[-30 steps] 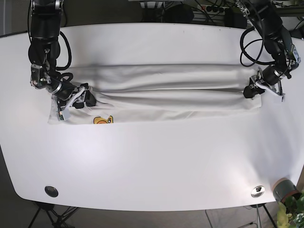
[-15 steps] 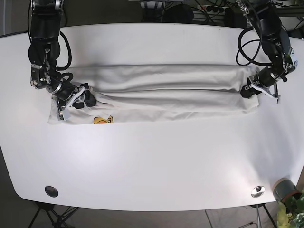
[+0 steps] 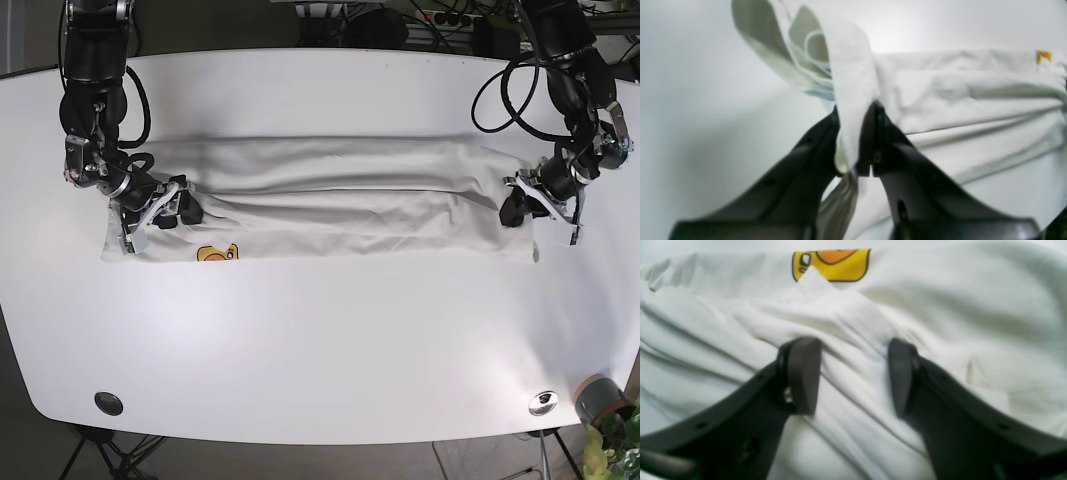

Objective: Fold the T-shirt properly
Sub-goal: 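Grasp the strip's other end with the left gripper, then fold the strip's end with the left gripper toward the right gripper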

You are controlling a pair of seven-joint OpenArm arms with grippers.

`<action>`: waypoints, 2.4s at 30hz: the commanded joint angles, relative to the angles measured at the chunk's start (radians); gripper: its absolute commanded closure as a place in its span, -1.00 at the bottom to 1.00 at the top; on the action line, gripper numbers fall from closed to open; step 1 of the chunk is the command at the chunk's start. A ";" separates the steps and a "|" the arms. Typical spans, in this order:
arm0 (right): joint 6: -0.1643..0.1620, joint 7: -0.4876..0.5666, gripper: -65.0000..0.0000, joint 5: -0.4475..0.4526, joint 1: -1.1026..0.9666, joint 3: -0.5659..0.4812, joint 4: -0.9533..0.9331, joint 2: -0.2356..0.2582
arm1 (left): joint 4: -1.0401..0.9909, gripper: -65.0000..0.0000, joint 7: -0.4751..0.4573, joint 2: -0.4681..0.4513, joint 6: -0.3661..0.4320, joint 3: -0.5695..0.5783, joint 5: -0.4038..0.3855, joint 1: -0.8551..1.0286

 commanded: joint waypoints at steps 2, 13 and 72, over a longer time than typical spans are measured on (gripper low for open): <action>-0.017 -0.043 0.00 -0.034 0.000 0.001 -0.002 -0.005 | 0.088 1.00 -0.019 -0.017 -0.006 0.058 -0.022 0.001; -0.017 -0.043 0.00 -0.034 0.000 0.001 -0.002 -0.010 | 0.125 1.00 -0.013 0.083 0.056 0.193 -0.025 -0.007; -0.016 -0.043 0.00 -0.034 0.000 -0.004 -0.002 -0.010 | -0.066 -0.04 -0.048 0.442 0.172 0.705 0.254 -0.190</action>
